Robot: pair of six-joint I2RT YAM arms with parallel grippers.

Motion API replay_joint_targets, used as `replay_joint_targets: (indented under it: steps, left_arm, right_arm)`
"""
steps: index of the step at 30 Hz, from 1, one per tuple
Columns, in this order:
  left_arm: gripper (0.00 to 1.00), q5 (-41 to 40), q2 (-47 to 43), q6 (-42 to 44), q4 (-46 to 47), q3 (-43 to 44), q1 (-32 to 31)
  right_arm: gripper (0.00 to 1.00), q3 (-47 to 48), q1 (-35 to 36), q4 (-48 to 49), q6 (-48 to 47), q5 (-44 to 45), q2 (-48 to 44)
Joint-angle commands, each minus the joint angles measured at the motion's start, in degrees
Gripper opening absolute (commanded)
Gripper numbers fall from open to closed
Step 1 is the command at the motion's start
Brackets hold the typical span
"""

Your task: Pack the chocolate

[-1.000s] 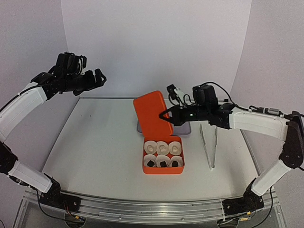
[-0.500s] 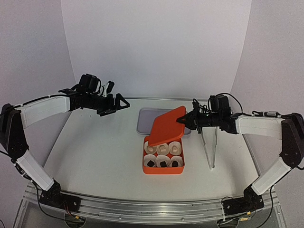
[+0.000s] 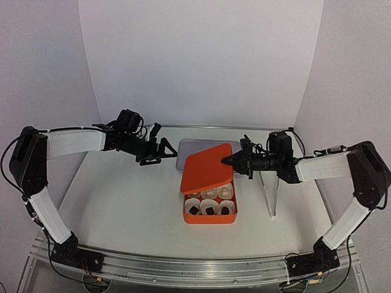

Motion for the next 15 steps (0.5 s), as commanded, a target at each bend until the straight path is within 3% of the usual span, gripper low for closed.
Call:
replay_joint_targets:
  steps: [1,15]
  left_arm:
    - [1.00,1.5,1.4,-1.3,1.5,-1.4,-1.2]
    - [1.00,3.1,7.1,-1.9,0.9,-1.0,-3.6]
  right_arm:
    - [0.00,2.2,2.0,5.0,0.3,-3.5,3.7]
    - [0.00,-2.3,2.8,5.5,-2.0,-3.2,3.6]
